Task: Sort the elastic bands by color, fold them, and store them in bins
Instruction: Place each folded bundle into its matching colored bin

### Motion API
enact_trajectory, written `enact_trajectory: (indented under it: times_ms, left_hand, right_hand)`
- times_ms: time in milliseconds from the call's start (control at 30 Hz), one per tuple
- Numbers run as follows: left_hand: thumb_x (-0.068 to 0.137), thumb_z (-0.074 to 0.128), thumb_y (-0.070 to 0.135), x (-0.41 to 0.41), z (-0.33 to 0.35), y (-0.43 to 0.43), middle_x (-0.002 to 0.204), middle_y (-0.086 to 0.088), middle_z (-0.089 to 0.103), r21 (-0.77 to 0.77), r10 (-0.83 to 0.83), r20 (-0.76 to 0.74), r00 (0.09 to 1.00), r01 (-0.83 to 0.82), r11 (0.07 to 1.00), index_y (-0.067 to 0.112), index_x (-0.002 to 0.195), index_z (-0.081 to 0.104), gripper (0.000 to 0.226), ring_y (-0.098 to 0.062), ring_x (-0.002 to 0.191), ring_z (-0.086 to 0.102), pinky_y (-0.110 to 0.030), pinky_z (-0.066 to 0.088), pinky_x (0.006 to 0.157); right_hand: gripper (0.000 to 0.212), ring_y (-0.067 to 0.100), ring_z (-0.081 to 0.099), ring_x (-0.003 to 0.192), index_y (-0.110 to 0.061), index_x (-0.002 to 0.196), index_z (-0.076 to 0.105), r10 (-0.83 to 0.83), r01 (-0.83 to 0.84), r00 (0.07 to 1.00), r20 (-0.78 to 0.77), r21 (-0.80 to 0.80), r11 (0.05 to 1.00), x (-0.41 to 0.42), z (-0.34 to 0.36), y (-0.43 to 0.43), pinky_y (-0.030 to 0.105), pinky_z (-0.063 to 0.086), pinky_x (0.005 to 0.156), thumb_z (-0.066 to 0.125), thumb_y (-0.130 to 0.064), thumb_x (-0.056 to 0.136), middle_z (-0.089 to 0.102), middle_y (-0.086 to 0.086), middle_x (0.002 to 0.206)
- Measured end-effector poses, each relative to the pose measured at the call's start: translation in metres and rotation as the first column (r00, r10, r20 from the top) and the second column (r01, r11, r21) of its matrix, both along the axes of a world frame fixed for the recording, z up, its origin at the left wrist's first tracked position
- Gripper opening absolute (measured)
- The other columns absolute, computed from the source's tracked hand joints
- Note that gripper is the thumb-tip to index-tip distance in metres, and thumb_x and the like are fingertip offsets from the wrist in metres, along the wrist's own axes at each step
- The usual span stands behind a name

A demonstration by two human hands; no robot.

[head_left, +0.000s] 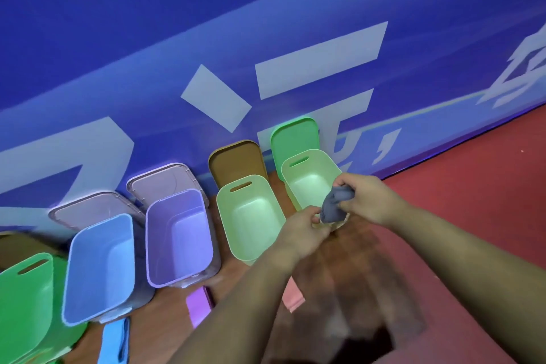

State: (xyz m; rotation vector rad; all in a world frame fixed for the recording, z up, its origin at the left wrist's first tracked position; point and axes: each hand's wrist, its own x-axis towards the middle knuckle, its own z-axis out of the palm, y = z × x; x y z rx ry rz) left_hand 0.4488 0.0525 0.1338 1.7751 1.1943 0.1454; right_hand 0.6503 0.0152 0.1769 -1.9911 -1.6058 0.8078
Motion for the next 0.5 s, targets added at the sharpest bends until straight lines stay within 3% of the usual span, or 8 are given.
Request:
enact_trajectory:
  times_ms: [200, 333, 500]
  left_hand:
    - [0.093, 0.066, 0.029, -0.003, -0.027, 0.001, 0.117, -0.002, 0.071, -0.016, 0.006, -0.066, 0.998, -0.007, 1.0, 0.022, 0.144, 0.056, 0.053, -0.024, 0.111, 0.067, -0.03, 0.051, 0.095]
    - [0.093, 0.066, 0.026, 0.001, -0.042, 0.004, 0.14, -0.009, 0.059, 0.01, 0.013, -0.083, 0.996, -0.012, 1.0, 0.025, 0.152, 0.05, 0.061, -0.025, 0.128, 0.059, -0.026, 0.043, 0.106]
    - [0.094, 0.065, 0.028, 0.01, -0.053, 0.0, 0.134, -0.01, 0.061, 0.03, 0.087, -0.098, 0.991, -0.085, 0.996, 0.021, 0.148, 0.057, 0.056, -0.028, 0.126, 0.06, -0.028, 0.043, 0.105]
  right_hand:
    - [0.029, 0.015, 0.059, 0.083, -0.03, 0.087, 0.057, 0.053, -0.048, 0.985, 0.162, -0.034, 0.998, 0.013, -0.014, 0.026, 0.027, 0.048, 0.071, 0.068, -0.006, 0.077, 0.063, -0.009, 0.086]
    - [0.027, 0.018, 0.059, 0.091, -0.028, 0.093, 0.059, 0.15, -0.137, 0.961, 0.231, -0.07, 0.988, 0.026, -0.038, 0.05, 0.039, 0.052, 0.079, 0.066, -0.009, 0.076, 0.063, -0.01, 0.093]
    - [0.024, 0.019, 0.06, 0.098, -0.025, 0.101, 0.063, 0.342, -0.289, 0.908, 0.242, -0.227, 0.93, 0.028, -0.076, 0.086, 0.04, 0.054, 0.085, 0.066, -0.012, 0.081, 0.064, -0.007, 0.1]
